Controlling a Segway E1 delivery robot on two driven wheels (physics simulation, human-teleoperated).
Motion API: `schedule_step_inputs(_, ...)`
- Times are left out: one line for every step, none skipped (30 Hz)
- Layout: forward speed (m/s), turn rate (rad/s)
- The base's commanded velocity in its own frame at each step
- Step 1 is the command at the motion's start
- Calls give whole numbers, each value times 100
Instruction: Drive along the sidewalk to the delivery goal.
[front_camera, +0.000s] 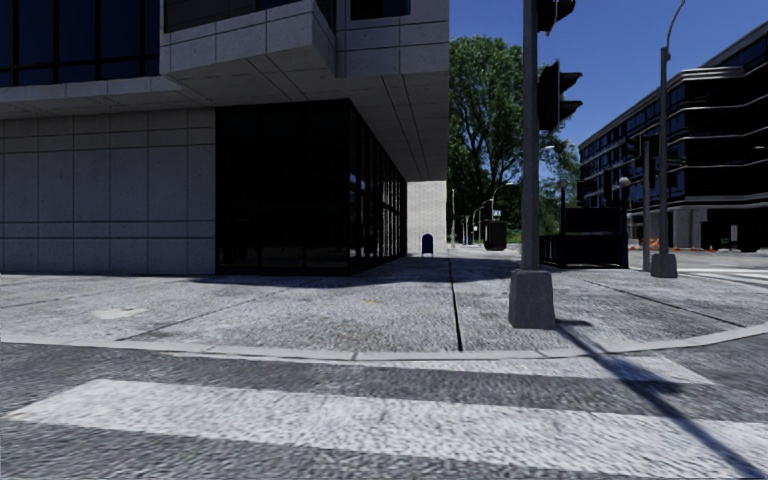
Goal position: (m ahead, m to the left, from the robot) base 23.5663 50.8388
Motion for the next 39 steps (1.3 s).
schedule_step_inputs(198,0)
schedule_step_inputs(198,0)
schedule_step_inputs(198,0)
schedule_step_inputs(198,0)
schedule_step_inputs(198,0)
schedule_step_inputs(198,0)
schedule_step_inputs(198,0)
schedule_step_inputs(198,0)
schedule_step_inputs(198,0)
schedule_step_inputs(198,0)
schedule_step_inputs(198,0)
schedule_step_inputs(198,0)
schedule_step_inputs(198,0)
schedule_step_inputs(198,0)
schedule_step_inputs(198,0)
schedule_step_inputs(198,0)
schedule_step_inputs(198,0)
schedule_step_inputs(198,0)
schedule_step_inputs(198,0)
schedule_step_inputs(198,0)
schedule_step_inputs(198,0)
schedule_step_inputs(198,0)
schedule_step_inputs(198,0)
schedule_step_inputs(198,0)
schedule_step_inputs(198,0)
schedule_step_inputs(180,0)
schedule_step_inputs(149,0)
schedule_step_inputs(137,0)
schedule_step_inputs(137,0)
schedule_step_inputs(132,0)
schedule_step_inputs(129,0)
schedule_step_inputs(128,0)
schedule_step_inputs(127,0)
schedule_step_inputs(127,0)
schedule_step_inputs(127,0)
schedule_step_inputs(127,0)
schedule_step_inputs(127,0)
schedule_step_inputs(127,0)
schedule_step_inputs(127,0)
